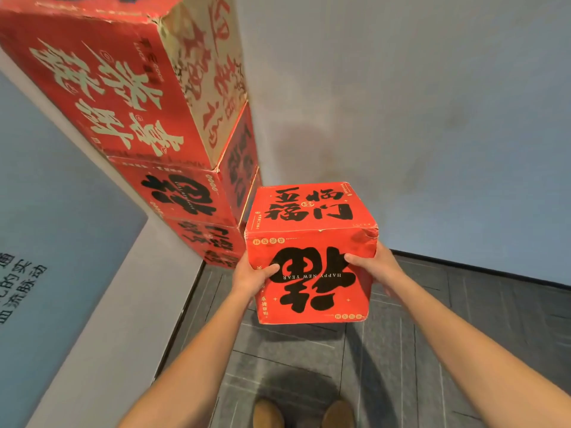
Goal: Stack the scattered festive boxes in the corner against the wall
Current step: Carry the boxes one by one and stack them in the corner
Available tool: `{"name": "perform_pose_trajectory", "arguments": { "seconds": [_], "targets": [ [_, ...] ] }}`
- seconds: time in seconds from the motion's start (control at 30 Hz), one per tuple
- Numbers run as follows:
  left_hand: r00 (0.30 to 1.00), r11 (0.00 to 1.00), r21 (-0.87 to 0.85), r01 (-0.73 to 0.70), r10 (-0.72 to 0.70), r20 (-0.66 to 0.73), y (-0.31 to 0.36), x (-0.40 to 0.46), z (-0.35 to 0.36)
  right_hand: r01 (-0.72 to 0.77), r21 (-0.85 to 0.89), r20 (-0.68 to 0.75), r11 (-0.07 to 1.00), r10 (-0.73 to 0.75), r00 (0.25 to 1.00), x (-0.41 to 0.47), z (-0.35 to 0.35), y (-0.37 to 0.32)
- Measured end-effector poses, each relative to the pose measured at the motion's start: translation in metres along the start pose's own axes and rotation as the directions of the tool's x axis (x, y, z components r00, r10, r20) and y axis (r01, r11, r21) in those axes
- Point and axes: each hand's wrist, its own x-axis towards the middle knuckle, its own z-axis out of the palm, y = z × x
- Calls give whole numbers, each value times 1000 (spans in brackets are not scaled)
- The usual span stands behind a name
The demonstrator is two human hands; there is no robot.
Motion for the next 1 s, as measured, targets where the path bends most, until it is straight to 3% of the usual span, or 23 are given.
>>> {"name": "perform_pose_trajectory", "arguments": {
  "seconds": [0.37, 0.67, 1.0],
  "targets": [
    [996, 995, -61, 85, -82, 39, -188, 152, 70, -14, 8, -10, 1000, 14, 1000, 159, 73, 173],
    [997, 996, -24, -81, 81, -14, -295, 287, 106, 147, 19, -93, 989, -144, 985, 289, 133, 282],
    [970, 976, 47, -213, 217, -107, -368, 358, 126, 259, 16, -206, 966, -250, 946, 361, 183, 358]
  ]
}}
